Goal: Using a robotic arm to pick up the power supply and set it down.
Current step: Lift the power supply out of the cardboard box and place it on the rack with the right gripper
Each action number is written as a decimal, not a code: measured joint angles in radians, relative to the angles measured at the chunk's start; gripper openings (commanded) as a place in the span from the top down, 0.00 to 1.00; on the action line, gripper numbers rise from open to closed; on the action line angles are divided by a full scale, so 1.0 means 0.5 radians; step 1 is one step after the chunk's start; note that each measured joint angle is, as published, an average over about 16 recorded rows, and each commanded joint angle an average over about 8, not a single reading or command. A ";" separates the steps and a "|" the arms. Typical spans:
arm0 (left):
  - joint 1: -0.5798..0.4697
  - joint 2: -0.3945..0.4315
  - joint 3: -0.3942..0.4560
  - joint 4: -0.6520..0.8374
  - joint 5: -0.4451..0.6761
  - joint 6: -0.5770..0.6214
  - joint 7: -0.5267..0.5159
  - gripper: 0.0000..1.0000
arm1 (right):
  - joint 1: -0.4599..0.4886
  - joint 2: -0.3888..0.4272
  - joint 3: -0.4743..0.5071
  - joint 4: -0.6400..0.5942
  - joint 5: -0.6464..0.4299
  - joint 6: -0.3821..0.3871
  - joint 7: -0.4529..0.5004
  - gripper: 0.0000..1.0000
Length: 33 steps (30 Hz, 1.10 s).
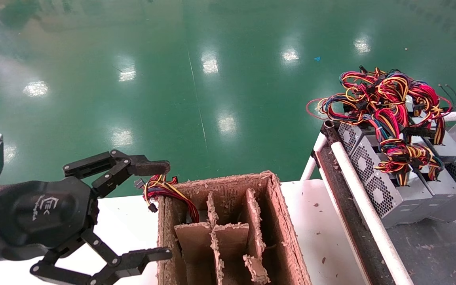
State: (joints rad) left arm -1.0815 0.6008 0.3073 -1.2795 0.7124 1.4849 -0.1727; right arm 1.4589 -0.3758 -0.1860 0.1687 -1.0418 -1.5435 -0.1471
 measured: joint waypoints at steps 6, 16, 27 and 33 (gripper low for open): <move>0.000 0.000 0.001 0.000 0.000 0.000 0.000 0.00 | 0.033 -0.072 -0.015 -0.046 -0.017 0.039 -0.027 1.00; 0.000 -0.001 0.001 0.000 -0.001 -0.001 0.001 0.00 | 0.095 -0.146 -0.038 -0.118 -0.049 0.056 -0.052 0.11; -0.001 -0.001 0.002 0.000 -0.002 -0.001 0.001 0.00 | 0.143 -0.143 -0.052 -0.184 -0.068 0.019 -0.061 0.00; -0.001 -0.001 0.003 0.000 -0.002 -0.001 0.001 0.00 | 0.160 -0.128 -0.039 -0.204 -0.048 -0.018 -0.084 0.00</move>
State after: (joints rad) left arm -1.0818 0.6002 0.3087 -1.2795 0.7115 1.4843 -0.1720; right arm 1.5391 -0.4396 -0.2056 0.0665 -1.0657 -1.5524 -0.1893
